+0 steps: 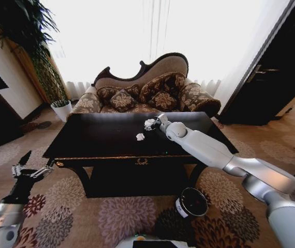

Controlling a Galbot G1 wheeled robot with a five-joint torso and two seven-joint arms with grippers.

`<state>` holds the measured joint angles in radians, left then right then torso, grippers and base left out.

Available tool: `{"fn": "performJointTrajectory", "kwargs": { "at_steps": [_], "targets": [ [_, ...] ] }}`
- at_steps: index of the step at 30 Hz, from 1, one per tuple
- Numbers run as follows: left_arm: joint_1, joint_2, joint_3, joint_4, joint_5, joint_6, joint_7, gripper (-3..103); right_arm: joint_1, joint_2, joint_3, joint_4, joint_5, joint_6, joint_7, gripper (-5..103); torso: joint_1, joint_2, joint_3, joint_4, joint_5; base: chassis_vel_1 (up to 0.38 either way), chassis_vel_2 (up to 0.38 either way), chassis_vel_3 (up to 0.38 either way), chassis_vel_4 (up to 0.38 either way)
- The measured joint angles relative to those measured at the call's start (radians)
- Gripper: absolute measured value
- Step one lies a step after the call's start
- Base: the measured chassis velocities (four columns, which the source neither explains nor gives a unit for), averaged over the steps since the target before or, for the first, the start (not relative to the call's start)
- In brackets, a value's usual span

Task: Move to the front of the table and place the trash on the table into the trash bin.

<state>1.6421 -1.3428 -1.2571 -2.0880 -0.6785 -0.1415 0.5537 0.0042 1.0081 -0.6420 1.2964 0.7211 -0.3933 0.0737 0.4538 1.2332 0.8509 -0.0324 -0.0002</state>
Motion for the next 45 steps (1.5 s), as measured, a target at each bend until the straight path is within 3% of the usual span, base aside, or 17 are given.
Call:
{"fn": "performJointTrajectory", "kwargs": {
  "at_steps": [3, 5, 8, 10, 14, 16, 17, 18, 20, 22, 23, 24, 29, 37, 40, 45],
  "targets": [
    [-0.004, 0.003, 0.002, 0.006, 0.0, -0.001, 0.0, 100, -0.004, -0.001, 0.0, -0.01, -0.015, 0.01, -0.015, 93, 0.0, 0.0, 0.0, -0.0001, -0.0001, 0.0, 0.0, 0.0, 0.0],
    [-0.005, 0.003, 0.002, 0.008, 0.0, -0.001, 0.0, 100, -0.006, -0.001, 0.0, -0.011, -0.016, 0.011, -0.018, 93, 0.0, 0.0, 0.0, -0.0001, -0.0001, 0.0, 0.0, 0.0, 0.0],
    [-0.011, 0.006, 0.008, 0.013, 0.0, -0.001, 0.0, 100, -0.022, -0.004, 0.008, -0.011, -0.025, 0.016, -0.03, 78, 0.0, 0.0, 0.0, 0.0, 0.0, 0.0, 0.0, 0.0, 0.0],
    [-0.013, 0.006, 0.01, 0.014, 0.0, -0.001, 0.001, 100, -0.027, -0.005, 0.011, -0.009, -0.027, 0.018, -0.033, 78, 0.0, 0.0, 0.0, 0.0, 0.0, 0.0, 0.0, 0.0, 0.0],
    [-0.014, 0.009, 0.011, 0.016, 0.001, -0.001, 0.001, 100, -0.045, -0.008, 0.022, -0.004, -0.037, 0.03, -0.044, 54, 0.0, 0.0, 0.0, 0.0, 0.0, 0.0, 0.0, 0.0, 0.0],
    [-0.014, 0.01, 0.01, 0.017, 0.001, -0.001, 0.001, 100, -0.047, -0.008, 0.024, -0.003, -0.038, 0.031, -0.045, 54, 0.0, 0.0, 0.0, 0.0, 0.0, 0.0, 0.0, 0.0, 0.0],
    [-0.013, 0.012, 0.007, 0.018, 0.001, -0.002, 0.001, 100, -0.053, -0.009, 0.029, 0.001, -0.039, 0.032, -0.05, 44, 0.0, 0.0, 0.0, 0.0, 0.0, 0.0, 0.0, 0.0, 0.0],
    [-0.013, 0.013, 0.005, 0.018, 0.0, -0.002, 0.001, 100, -0.055, -0.01, 0.032, 0.003, -0.039, 0.033, -0.053, 44, 0.0, 0.0, 0.0, 0.0, 0.0, 0.0, 0.0, 0.0, 0.0],
    [-0.011, 0.015, 0.002, 0.018, -0.001, -0.003, 0.001, 100, -0.058, -0.013, 0.036, 0.005, -0.04, 0.038, -0.058, 33, 0.0, 0.0, 0.0, 0.0, 0.0, 0.0, 0.0, 0.0, 0.0],
    [-0.01, 0.015, 0.001, 0.017, -0.002, -0.003, 0.001, 100, -0.06, -0.014, 0.04, 0.005, -0.041, 0.042, -0.06, 33, 0.0, 0.0, 0.0, 0.0, 0.0, 0.0, 0.0, 0.0, 0.0],
    [-0.008, 0.016, 0.0, 0.015, -0.003, -0.003, 0.001, 100, -0.063, -0.017, 0.044, 0.007, -0.041, 0.046, -0.062, 22, 0.0, 0.0, 0.0, -0.0001, 0.0, 0.0, 0.0, 0.0, 0.0],
    [-0.008, 0.016, -0.001, 0.015, -0.004, -0.003, 0.001, 100, -0.064, -0.018, 0.047, 0.007, -0.041, 0.049, -0.063, 22, 0.0, 0.0, 0.0, -0.0001, 0.0, 0.0, 0.0, 0.0, 0.0],
    [-0.008, 0.019, -0.001, 0.013, -0.007, -0.003, 0.001, 100, -0.075, -0.028, 0.055, 0.012, -0.04, 0.084, -0.075, 2, 0.0, 0.0, 0.0, 0.0, 0.0, 0.0, 0.0, 0.0, 0.0],
    [-0.003, 0.009, 0.006, -0.001, -0.006, -0.003, 0.0, 100, -0.138, -0.059, 0.149, 0.071, -0.019, 0.152, -0.13, 0, 0.0, 0.0, 0.0, -0.0001, 0.0, 0.0, 0.0, 0.0, 0.0],
    [0.004, 0.008, 0.006, -0.015, -0.006, -0.002, 0.0, 100, -0.201, -0.078, 0.237, 0.129, 0.047, 0.186, -0.155, 0, 0.0, 0.0, 0.0, 0.0001, 0.0001, 0.0, 0.0, 0.0, 0.0],
    [0.013, 0.009, 0.006, -0.034, -0.008, 0.0, -0.001, 100, -0.366, -0.139, 0.392, 0.269, 0.147, 0.163, -0.164, 0, 0.0, 0.0, 0.0, 0.0, 0.0001, 0.0, 0.0, 0.0, 0.0]
  ]
}}
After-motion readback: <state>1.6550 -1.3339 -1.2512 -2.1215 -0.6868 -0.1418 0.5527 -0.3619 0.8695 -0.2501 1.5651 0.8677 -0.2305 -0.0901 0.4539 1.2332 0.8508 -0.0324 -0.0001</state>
